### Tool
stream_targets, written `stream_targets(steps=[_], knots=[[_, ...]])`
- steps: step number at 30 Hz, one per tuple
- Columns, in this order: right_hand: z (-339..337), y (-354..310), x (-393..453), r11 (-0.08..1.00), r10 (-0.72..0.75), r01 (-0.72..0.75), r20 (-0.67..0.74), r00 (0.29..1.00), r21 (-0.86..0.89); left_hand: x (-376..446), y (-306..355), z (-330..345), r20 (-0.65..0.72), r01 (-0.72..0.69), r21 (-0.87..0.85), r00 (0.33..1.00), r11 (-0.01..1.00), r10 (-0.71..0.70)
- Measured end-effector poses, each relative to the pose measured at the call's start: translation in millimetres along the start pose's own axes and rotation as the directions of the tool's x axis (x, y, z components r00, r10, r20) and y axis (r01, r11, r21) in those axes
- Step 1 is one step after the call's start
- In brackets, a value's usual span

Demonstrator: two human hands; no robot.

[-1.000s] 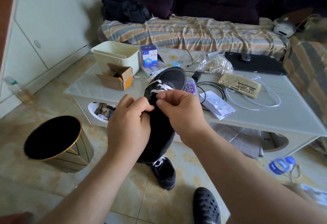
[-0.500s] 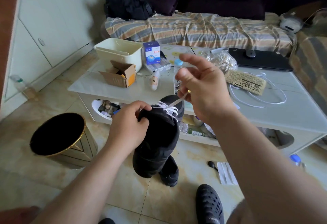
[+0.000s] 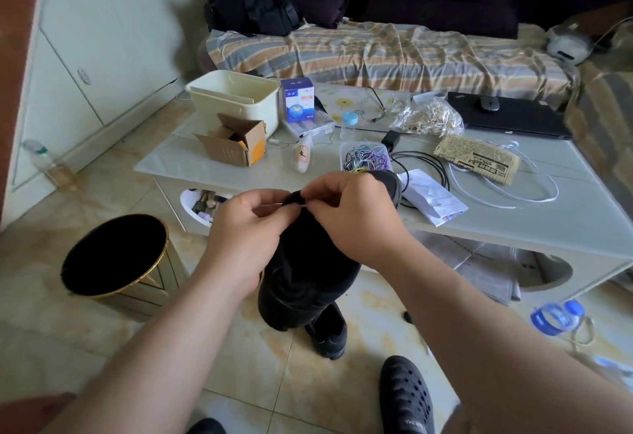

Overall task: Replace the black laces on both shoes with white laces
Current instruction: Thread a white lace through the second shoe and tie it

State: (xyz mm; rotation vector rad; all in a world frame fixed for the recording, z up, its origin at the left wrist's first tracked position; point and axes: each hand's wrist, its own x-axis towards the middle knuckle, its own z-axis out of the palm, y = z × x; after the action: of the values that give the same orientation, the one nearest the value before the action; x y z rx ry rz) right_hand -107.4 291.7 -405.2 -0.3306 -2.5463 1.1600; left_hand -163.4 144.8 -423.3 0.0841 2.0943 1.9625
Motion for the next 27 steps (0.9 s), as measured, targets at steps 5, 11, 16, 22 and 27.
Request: stream_targets(steps=[5,11,16,22,27], knots=[[3,-5,1,0.992,0.097,-0.083,-0.158,0.983,0.095,-2,4,-1,0.004,-0.032,-0.002,0.999,0.999,0.032],[8,-13,-7,0.999,0.047,-0.048,-0.195,0.980,-0.004,-8,3,0,-0.004,-0.122,0.124,0.992,0.985,0.124],[6,-16,-6,0.993,0.108,-0.100,-0.126,0.986,0.065,-16,4,2,-0.006,-0.247,0.310,0.965,0.918,0.262],[4,-16,-7,0.975,0.117,-0.088,-0.134,0.984,0.204,-18,0,7,-0.022,-0.284,0.243,0.954,0.927,0.298],[6,-15,-7,0.996,-0.008,0.019,-0.128,0.992,0.087,-23,-6,16,0.045,-0.198,0.052,0.980,0.979,0.196]])
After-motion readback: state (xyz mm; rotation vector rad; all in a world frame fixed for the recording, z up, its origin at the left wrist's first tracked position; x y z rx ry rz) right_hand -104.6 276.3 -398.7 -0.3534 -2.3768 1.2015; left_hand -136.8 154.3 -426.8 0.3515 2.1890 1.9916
